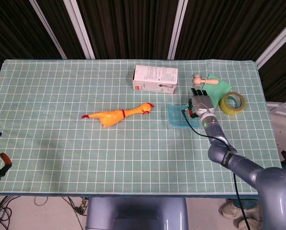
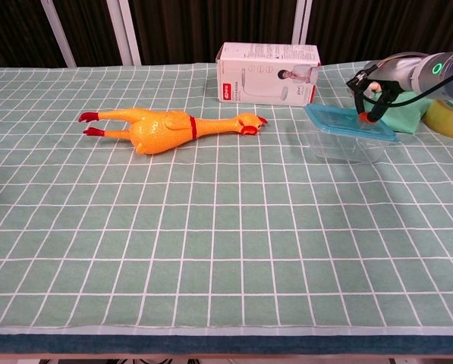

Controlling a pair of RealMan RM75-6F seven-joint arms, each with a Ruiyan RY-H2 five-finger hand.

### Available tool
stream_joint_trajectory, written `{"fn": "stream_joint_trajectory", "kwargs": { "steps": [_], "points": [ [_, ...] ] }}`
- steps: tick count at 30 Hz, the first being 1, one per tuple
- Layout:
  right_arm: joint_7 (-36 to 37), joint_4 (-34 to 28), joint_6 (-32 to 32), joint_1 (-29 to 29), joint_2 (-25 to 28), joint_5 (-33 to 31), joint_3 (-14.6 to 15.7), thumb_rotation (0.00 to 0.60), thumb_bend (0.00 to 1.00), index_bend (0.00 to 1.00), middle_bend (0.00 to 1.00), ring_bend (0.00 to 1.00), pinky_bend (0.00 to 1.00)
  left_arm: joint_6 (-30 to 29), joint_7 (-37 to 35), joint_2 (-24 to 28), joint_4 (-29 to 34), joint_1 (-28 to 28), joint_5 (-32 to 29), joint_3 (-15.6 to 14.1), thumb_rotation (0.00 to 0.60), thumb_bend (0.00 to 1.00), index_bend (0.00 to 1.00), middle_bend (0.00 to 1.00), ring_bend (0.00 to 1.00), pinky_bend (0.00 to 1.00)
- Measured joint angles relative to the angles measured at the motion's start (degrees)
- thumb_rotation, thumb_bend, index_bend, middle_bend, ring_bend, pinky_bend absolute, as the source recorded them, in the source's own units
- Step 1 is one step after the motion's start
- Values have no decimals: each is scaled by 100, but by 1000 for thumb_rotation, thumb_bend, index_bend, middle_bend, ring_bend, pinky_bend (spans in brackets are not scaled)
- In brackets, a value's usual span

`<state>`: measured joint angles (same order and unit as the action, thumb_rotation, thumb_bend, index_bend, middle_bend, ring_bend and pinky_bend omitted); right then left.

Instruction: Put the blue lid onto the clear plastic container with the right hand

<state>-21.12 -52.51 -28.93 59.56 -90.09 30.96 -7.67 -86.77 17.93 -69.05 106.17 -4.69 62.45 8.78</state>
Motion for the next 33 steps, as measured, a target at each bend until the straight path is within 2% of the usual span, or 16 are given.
{"fn": "stream_joint_trajectory", "kwargs": {
  "steps": [15, 17, 19, 21, 22, 24, 25, 28, 33],
  "points": [
    [-31, -35, 34, 29, 38, -118, 117, 600, 459, 635, 0, 0, 0, -9, 1, -10, -9, -1, 14, -1, 600, 772, 93, 0, 0, 0],
    [-2, -56, -20, 28, 48, -103, 88, 600, 459, 612, 0, 0, 0, -8, 0, -8, -6, 1, 12, -2, 600, 772, 93, 0, 0, 0],
    [47, -85, -115, 21, 60, -74, 35, 600, 459, 499, 0, 0, 0, -12, -2, -7, -3, 1, 20, -1, 600, 772, 93, 0, 0, 0],
    [131, -140, -282, 0, 83, -9, -53, 600, 441, 311, 0, 0, 0, -20, -6, -7, -3, 2, 31, 0, 600, 772, 93, 0, 0, 0],
    [168, -173, -368, -14, 99, 29, -91, 600, 402, 177, 0, 0, 0, -22, -12, -7, -4, 3, 38, -1, 600, 772, 93, 0, 0, 0],
    [241, -275, -602, -58, 152, 131, -169, 600, 320, 34, 0, 0, 0, -26, -22, -6, -7, 4, 51, -1, 600, 772, 93, 0, 0, 0],
    [273, -341, -718, -84, 184, 183, -200, 600, 293, 3, 0, 0, 0, -30, -26, -6, -11, 5, 64, -2, 600, 772, 94, 0, 0, 0],
    [415, -745, -1091, -215, 373, 410, -299, 600, 286, 0, 0, 0, 0, -32, -31, -10, -23, 5, 90, -11, 600, 772, 96, 0, 0, 0],
    [711, -1832, -1993, -610, 904, 977, -450, 600, 284, 0, 0, 0, 0, -42, -20, -25, -46, 2, 142, -26, 600, 772, 96, 0, 0, 0]
  ]
}}
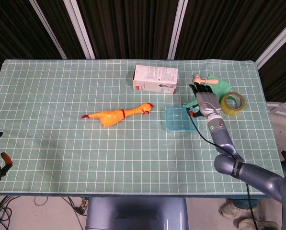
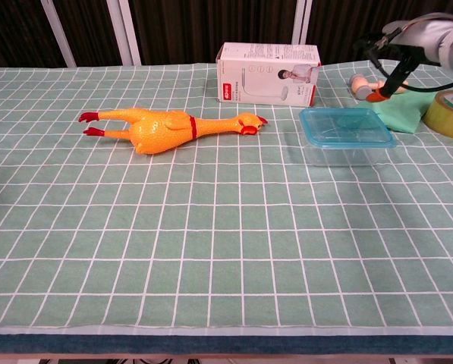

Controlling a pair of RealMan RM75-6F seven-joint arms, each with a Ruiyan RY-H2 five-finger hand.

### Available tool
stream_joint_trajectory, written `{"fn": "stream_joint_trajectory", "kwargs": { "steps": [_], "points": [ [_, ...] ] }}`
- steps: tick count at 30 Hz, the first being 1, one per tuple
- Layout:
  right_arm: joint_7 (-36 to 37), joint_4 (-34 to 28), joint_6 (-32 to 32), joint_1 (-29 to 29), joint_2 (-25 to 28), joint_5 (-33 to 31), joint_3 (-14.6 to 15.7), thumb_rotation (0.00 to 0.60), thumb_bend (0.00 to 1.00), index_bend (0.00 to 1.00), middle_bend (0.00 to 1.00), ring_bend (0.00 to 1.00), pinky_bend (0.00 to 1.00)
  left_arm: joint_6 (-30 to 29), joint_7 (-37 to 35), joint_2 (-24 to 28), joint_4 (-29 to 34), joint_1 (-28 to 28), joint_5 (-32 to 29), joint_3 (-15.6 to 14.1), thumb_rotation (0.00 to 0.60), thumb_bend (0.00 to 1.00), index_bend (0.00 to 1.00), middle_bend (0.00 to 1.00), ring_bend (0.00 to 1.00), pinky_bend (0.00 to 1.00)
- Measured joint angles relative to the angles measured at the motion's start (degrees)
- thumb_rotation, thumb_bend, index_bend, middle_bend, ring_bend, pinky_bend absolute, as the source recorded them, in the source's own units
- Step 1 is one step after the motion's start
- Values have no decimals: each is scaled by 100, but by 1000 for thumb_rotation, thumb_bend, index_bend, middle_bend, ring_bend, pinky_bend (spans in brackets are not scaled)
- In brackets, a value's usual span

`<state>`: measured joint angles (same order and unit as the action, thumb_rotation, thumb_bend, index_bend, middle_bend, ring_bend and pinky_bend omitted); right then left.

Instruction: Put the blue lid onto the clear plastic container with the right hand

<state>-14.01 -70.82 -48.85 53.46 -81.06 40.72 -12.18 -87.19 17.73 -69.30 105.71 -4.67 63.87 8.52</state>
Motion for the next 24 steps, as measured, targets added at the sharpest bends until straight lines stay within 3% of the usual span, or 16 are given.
{"fn": "stream_joint_trajectory", "kwargs": {
  "steps": [6, 12, 18, 24],
  "points": [
    [84, -1389, -1394, -787, 764, 763, 80, 600, 285, 0, 0, 0, 0, -97, -6, -30, -68, 10, 190, -22, 600, 772, 96, 0, 0, 0],
    [85, -2617, -2601, -1874, 1480, 1517, 539, 600, 285, 0, 0, 0, 0, -308, -11, -80, -149, 46, 623, -99, 600, 772, 97, 0, 0, 0],
    [190, -2971, -3955, -3128, 1651, 2421, 1236, 600, 284, 0, 0, 0, 0, -444, -22, -78, -36, 107, 1060, -263, 600, 772, 96, 0, 0, 0],
    [434, -2721, -4921, -4197, 1402, 3289, 1813, 600, 284, 0, 0, 0, 0, -548, 41, -20, 186, 192, 1457, -465, 600, 772, 96, 0, 0, 0]
  ]
}}
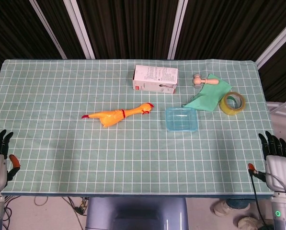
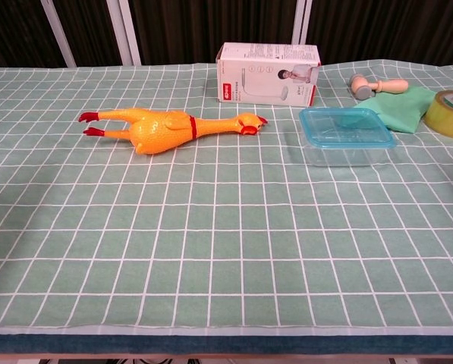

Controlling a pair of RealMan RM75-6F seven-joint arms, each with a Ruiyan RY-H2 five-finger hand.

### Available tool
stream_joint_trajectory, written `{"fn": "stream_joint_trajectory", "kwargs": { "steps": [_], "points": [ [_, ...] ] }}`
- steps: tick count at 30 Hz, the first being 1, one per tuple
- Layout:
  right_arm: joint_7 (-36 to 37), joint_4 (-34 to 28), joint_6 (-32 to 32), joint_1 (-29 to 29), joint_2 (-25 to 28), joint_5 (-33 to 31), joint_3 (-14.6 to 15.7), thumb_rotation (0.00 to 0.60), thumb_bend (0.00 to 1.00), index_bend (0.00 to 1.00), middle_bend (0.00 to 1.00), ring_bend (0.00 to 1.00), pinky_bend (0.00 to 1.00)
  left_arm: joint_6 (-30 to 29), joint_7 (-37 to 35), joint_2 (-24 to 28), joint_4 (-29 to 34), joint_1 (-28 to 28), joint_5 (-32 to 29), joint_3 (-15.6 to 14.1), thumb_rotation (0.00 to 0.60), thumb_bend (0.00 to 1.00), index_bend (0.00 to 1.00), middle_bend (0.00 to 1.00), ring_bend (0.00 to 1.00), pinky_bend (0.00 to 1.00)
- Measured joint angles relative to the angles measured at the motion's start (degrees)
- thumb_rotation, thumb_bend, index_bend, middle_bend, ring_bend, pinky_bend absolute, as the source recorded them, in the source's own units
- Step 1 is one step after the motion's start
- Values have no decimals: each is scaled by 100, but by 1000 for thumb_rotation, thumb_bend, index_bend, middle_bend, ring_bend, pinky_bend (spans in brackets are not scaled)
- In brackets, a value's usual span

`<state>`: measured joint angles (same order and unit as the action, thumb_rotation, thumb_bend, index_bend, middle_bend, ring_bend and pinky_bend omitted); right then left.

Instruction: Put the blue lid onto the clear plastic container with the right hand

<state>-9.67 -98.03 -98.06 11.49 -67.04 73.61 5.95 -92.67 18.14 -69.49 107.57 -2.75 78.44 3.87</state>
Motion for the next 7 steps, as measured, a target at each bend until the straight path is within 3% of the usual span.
{"fn": "stream_joint_trajectory", "kwargs": {
  "steps": [7],
  "points": [
    [112, 361, -206, -370, -278, 547, 85, 600, 284, 0, 0, 0, 0, 17, 235, 7, 172, 85, 162, -203, 600, 771, 96, 0, 0, 0]
  ]
}}
